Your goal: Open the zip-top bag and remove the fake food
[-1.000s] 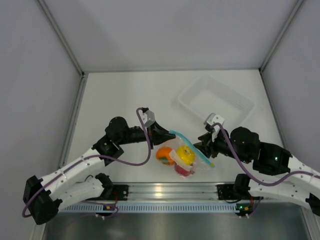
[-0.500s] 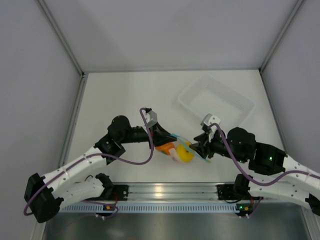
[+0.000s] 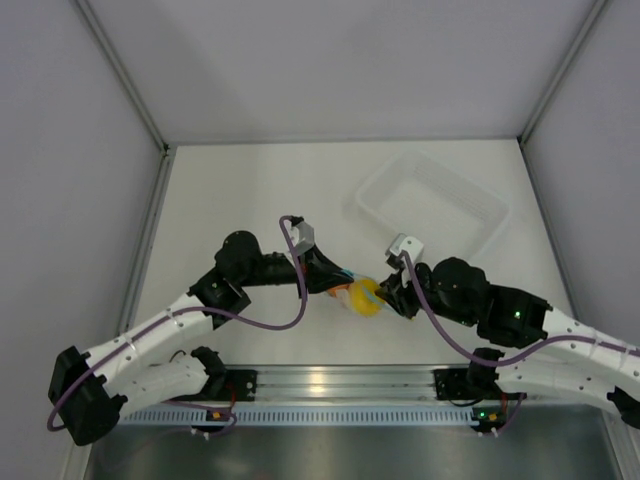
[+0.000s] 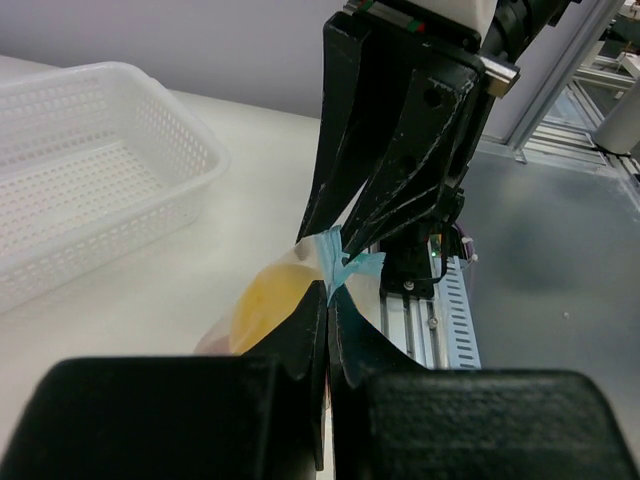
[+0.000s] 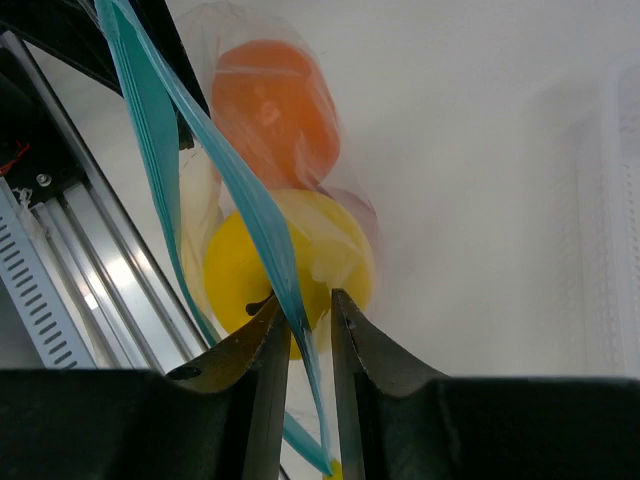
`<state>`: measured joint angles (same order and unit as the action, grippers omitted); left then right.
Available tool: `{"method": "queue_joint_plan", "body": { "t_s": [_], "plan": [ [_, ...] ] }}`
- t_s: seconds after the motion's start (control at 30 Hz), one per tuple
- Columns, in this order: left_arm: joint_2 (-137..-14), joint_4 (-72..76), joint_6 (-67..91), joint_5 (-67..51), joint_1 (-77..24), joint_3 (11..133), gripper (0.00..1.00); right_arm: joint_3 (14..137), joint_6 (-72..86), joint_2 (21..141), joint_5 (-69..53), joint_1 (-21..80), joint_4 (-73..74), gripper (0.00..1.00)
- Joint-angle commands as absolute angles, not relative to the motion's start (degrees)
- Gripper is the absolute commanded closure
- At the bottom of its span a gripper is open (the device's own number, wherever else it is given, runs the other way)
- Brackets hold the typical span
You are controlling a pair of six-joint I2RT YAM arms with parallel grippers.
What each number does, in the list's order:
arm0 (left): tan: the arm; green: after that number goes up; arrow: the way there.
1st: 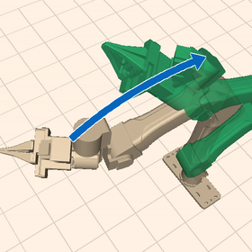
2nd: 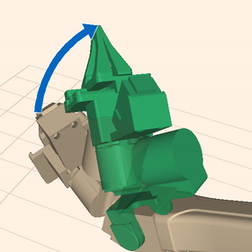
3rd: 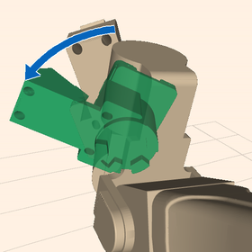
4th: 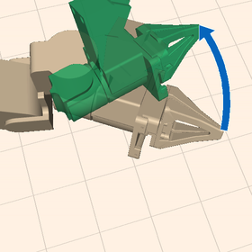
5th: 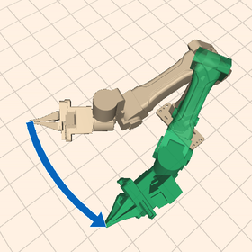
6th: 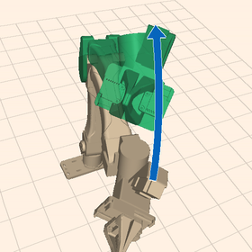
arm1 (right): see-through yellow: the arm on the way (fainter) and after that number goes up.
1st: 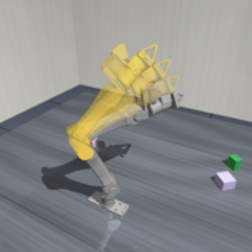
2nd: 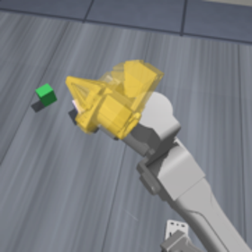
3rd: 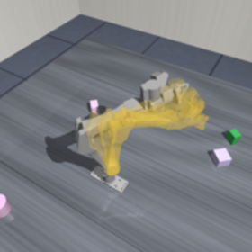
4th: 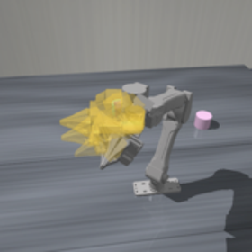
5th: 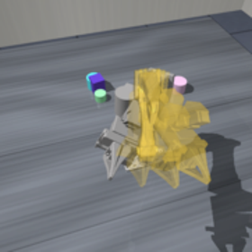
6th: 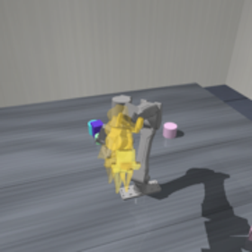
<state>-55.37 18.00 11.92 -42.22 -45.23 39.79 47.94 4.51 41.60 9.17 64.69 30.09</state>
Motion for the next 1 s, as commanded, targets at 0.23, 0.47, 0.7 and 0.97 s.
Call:
{"method": "queue_joint_plan", "body": {
  "t_s": [0.23,0.47,0.7,0.97],
  "plan": [
    [-56.4,22.8,13.3,-38.2,-44.9,43.2,1.00,49.4,5.0,45.7,7.6,64.4,23.3,1.00],
    [-62.8,16.6,19.1,-27.7,-39.0,46.2,1.00,54.6,12.5,54.1,10.7,64.3,24.3,1.00],
    [-67.8,10.7,23.6,-21.9,-33.8,48.5,0.90,60.5,24.6,67.0,22.3,64.1,26.6,1.00],
    [-67.0,3.2,25.1,-16.4,-33.8,50.5,0.40,60.0,32.2,74.4,22.0,59.9,21.5,1.00]
  ]
}}
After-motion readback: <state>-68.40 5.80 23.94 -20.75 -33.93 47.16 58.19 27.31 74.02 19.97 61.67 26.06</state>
